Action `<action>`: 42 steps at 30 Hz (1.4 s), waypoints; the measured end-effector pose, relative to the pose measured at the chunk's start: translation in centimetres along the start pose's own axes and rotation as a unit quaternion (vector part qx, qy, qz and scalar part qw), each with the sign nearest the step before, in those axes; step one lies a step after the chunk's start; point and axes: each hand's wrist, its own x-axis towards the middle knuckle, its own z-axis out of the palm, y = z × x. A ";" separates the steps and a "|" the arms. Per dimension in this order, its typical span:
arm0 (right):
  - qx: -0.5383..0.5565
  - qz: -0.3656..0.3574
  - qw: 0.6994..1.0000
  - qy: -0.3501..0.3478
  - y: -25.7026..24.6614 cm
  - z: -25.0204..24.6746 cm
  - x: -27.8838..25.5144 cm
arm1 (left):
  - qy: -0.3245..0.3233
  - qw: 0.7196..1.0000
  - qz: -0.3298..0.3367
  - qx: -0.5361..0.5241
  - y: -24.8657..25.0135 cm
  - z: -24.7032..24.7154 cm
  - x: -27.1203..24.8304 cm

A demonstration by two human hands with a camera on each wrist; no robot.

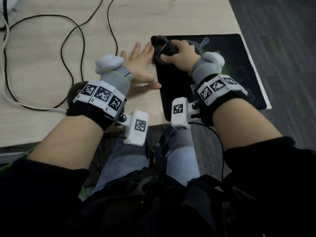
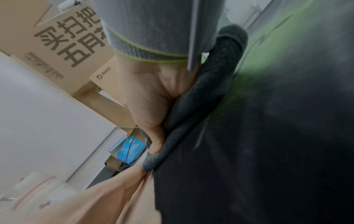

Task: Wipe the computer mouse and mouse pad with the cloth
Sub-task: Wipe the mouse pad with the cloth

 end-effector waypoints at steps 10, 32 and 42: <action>-0.021 -0.024 0.999 -0.009 0.0 0.0 -1.2 | 0.015 1.000 -0.013 0.020 0.0 0.0 0.0; 0.075 -0.003 0.996 -0.051 1.6 -1.0 -3.1 | 0.037 0.999 0.024 0.026 1.1 0.0 -0.4; 0.077 -0.009 0.990 -0.117 2.1 -0.7 -6.6 | 0.054 0.998 -0.007 0.034 1.7 0.8 0.1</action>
